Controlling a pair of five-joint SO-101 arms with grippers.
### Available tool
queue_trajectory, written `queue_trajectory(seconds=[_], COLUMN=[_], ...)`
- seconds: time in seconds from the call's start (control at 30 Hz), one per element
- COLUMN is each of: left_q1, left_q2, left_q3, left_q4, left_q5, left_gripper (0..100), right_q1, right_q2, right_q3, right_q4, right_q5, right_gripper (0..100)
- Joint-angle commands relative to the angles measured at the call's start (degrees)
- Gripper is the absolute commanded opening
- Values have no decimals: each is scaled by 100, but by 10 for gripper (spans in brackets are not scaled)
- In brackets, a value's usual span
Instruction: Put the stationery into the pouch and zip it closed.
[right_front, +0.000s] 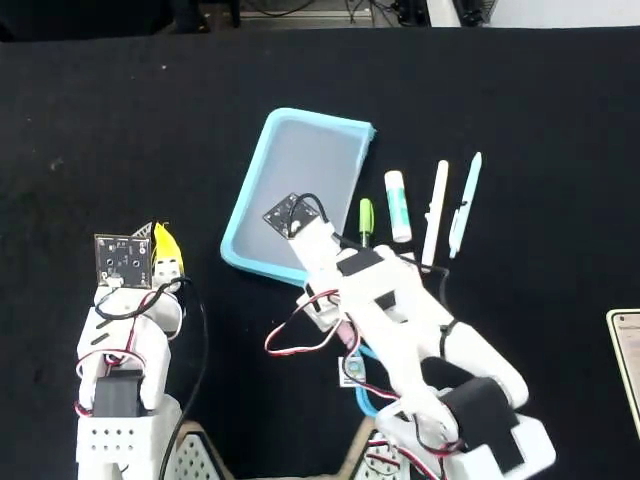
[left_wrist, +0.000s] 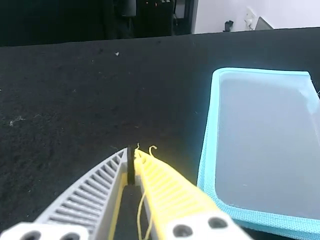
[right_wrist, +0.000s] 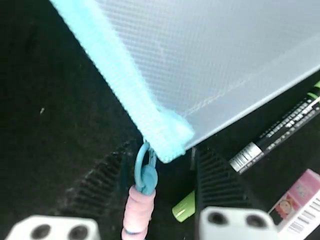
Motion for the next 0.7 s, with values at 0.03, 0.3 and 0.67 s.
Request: queue_trajectory(seconds=[0.03, 0.3, 0.67], left_q1=[48, 48, 365], left_q2=[-26, -26, -44], left_q3=[127, 127, 127], left_q4=[18, 18, -246], left_q5=[35, 35, 35], left_gripper=[33, 33, 33], right_q1=[-62, -35, -53], right_q2=[48, 40, -2651], right_q3=[-13, -4, 725], right_q4=[-149, -105, 492], right_q5=[44, 185, 193], right_gripper=[102, 9, 10])
